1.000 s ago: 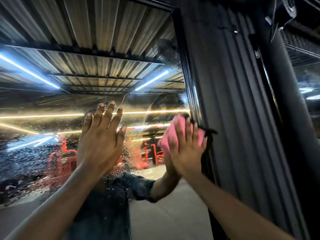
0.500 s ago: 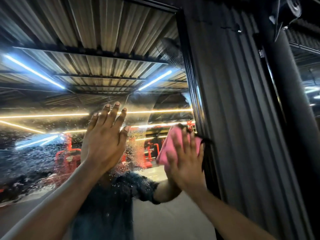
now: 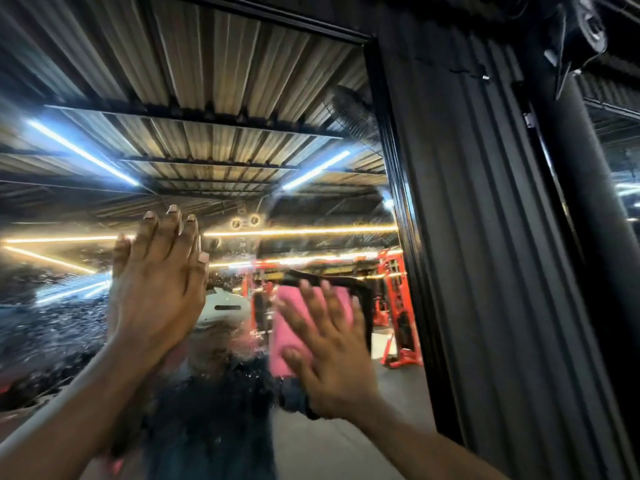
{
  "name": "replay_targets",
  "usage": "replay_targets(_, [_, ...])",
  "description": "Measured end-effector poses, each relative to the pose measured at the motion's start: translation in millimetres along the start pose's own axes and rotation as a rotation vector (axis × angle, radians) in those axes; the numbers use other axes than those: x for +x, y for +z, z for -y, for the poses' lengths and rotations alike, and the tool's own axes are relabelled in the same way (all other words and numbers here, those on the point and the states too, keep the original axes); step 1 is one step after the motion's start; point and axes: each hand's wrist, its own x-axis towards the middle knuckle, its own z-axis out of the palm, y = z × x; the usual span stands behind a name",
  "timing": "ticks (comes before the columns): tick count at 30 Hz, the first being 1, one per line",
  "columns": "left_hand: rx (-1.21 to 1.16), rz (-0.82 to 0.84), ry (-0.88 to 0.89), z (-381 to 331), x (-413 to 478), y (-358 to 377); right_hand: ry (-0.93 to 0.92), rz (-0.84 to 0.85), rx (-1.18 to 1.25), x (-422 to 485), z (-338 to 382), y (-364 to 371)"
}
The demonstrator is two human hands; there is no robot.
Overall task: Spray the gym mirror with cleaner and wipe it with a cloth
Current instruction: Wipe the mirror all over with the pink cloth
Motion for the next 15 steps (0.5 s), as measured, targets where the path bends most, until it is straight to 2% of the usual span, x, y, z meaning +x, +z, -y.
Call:
replay_targets(3, [0.033, 0.044, 0.029, 7.1, -0.3, -0.1, 0.265, -0.073, -0.087, 1.3, -64.3, 1.4])
replay_targets(5, [0.043, 0.054, 0.054, 9.9, -0.4, -1.6, 0.529, -0.140, -0.130, 51.3, -102.2, -3.9])
replay_targets(7, [0.037, 0.054, 0.052, 9.4, -2.0, -2.2, 0.675, -0.230, -0.071, 121.5, -118.3, -13.4])
replay_targets(9, [0.025, 0.037, 0.046, 8.3, -2.3, -1.3, 0.656, -0.259, -0.009, 185.4, -112.1, -24.1])
replay_targets(11, [0.002, 0.022, 0.043, 8.7, -2.7, -0.4, 0.525, -0.211, -0.005, 219.6, -85.2, -31.3])
replay_targets(15, [-0.004, 0.004, 0.065, 11.6, -3.8, -1.7, 0.131, -0.083, -0.049, 185.6, -14.1, -28.0])
